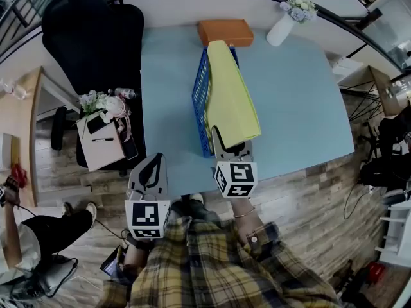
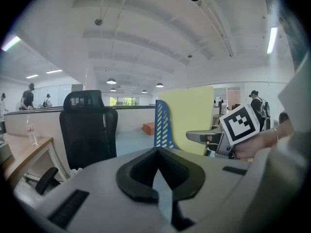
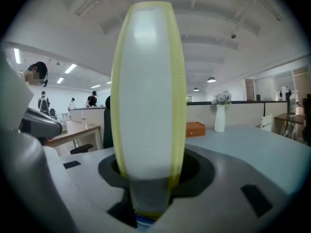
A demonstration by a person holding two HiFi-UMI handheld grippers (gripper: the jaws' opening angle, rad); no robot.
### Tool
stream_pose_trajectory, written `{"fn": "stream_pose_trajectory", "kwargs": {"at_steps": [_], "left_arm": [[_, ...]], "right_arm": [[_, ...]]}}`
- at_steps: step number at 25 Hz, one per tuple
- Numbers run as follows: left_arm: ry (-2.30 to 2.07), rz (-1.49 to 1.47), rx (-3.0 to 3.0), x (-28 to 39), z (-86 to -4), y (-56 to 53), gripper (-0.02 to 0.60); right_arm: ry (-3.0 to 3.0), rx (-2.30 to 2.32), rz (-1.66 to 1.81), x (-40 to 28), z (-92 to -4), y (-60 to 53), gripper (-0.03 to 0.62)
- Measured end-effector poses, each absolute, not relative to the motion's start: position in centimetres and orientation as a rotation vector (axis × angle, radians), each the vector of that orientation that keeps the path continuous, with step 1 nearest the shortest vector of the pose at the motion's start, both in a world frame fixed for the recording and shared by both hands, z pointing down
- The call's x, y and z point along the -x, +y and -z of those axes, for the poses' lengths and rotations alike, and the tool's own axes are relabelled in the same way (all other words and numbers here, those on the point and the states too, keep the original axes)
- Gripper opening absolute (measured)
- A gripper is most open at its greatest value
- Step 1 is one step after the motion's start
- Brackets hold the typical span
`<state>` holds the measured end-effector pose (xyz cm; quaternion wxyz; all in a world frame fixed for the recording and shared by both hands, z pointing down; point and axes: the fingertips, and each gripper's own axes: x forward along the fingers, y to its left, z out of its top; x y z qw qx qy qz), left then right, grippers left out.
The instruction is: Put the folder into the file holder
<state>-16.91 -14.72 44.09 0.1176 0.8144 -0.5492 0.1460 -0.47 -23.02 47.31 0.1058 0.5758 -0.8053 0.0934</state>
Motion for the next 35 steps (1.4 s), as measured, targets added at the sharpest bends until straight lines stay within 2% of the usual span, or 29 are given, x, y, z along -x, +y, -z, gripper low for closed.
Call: {"fn": "stream_pose_trajectory", "kwargs": {"at_steps": [10,22,35], "left_arm": [[-1.63,-0.428,-2.364,16.9,-44.2,-14.5,-0.008],[-1.641,-0.419,-2.365,16.6,-43.8,-14.4,-0.008],[-1.65,-0.407,-2.389,15.7,-42.9,-13.5,-0.008]], "right_arm": [[-2.361,-1.655,-0.267,0.4,-48.6,-22.8,0.188],[-2.416,-1.596,-0.277,0.9,-48.6,-22.3,0.292],[-2.468,-1.564,-0.293,0.1,-47.4,-20.8,0.301]]}}
